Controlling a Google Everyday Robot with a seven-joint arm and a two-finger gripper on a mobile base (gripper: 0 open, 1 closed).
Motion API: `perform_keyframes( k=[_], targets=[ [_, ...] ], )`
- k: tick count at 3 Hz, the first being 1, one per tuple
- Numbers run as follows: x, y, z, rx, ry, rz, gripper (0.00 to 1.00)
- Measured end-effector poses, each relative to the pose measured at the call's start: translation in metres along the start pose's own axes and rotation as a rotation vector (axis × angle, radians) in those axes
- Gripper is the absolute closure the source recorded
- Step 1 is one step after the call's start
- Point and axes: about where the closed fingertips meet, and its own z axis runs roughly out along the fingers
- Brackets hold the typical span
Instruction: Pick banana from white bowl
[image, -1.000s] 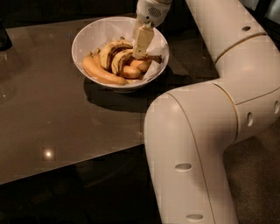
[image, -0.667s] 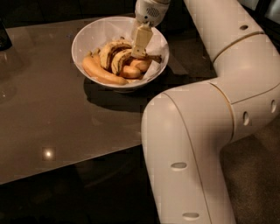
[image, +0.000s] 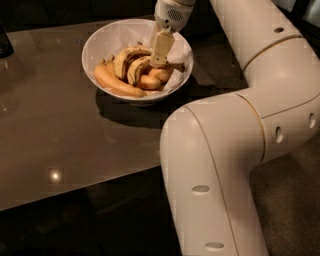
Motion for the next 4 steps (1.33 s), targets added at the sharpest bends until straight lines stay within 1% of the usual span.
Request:
perform_keyframes(
  k=[4],
  targets=[
    [0.006, 0.004, 0.016, -0.048, 0.009, 0.016, 0.46]
  ],
)
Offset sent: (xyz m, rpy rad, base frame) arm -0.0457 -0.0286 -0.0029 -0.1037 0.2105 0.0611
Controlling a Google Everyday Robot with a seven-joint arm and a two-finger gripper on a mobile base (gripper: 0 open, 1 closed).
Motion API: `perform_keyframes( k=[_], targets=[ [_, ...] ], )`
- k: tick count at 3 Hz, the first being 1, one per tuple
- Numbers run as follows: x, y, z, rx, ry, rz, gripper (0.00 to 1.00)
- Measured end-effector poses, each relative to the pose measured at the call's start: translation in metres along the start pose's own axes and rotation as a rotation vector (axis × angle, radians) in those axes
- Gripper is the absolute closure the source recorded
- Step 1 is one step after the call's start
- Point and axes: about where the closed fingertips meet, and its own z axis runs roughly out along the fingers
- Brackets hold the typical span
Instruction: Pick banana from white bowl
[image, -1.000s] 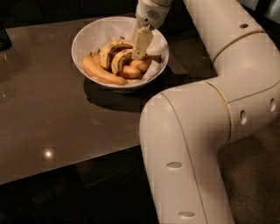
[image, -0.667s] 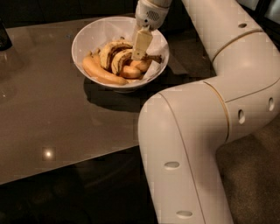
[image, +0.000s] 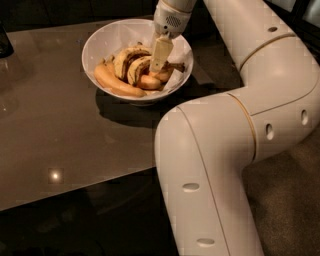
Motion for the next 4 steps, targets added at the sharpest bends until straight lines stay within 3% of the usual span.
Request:
perform_keyframes(
  k=[1, 3, 4],
  targets=[
    [0.0024, 0.0004, 0.0032, -0.010, -0.001, 0.006, 0.46],
    [0.0047, 0.0007, 0.0043, -0.012, 0.009, 0.000, 0.88],
    [0.0046, 0.0006, 0.0043, -0.012, 0.009, 0.000, 1.00]
  ],
)
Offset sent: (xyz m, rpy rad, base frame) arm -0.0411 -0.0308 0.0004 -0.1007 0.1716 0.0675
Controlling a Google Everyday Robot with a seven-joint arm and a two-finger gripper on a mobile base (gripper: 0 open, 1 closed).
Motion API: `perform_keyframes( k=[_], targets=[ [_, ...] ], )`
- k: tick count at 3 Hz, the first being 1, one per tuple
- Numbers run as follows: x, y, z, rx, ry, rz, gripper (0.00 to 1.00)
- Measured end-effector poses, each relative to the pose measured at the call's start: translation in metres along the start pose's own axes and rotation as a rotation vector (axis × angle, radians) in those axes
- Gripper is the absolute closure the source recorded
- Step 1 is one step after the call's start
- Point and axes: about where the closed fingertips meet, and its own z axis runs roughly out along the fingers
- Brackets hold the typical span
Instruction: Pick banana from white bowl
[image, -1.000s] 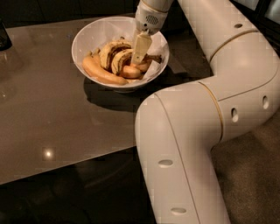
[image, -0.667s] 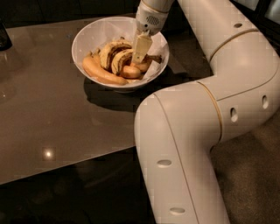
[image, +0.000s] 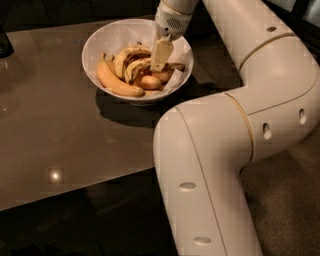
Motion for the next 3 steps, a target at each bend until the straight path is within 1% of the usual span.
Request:
perform_keyframes(
  k=[1, 2, 3],
  targets=[
    [-0.005, -0.010, -0.004, 0.051, -0.012, -0.010, 1.00],
    [-0.007, -0.009, -0.024, 0.111, -0.029, -0.028, 1.00],
    [-0.007, 0.001, -0.043, 0.151, -0.037, -0.052, 1.00]
  ],
)
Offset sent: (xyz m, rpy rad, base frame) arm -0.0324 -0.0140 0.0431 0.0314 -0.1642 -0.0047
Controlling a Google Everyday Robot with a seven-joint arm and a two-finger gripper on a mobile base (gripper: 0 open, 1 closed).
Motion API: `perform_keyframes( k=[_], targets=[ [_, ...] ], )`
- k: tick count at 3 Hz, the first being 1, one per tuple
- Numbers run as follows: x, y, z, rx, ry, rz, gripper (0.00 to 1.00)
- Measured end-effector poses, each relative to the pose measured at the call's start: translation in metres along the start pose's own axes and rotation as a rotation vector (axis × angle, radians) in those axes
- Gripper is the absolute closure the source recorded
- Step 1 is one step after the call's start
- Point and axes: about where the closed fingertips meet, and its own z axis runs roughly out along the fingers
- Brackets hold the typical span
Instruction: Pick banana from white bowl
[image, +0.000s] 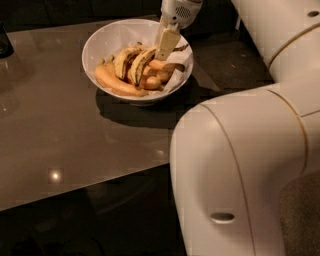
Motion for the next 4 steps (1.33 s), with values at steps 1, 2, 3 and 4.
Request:
perform_keyframes(
  k=[1, 2, 3, 4],
  targets=[
    [-0.006, 0.017, -0.020, 0.034, -0.074, -0.064, 1.00],
    [-0.006, 0.017, -0.021, 0.035, -0.074, -0.064, 1.00],
    [-0.013, 0.034, -0.038, 0.063, -0.102, -0.058, 1.00],
    [-0.021, 0.067, -0.068, 0.137, -0.156, -0.038, 1.00]
  ],
)
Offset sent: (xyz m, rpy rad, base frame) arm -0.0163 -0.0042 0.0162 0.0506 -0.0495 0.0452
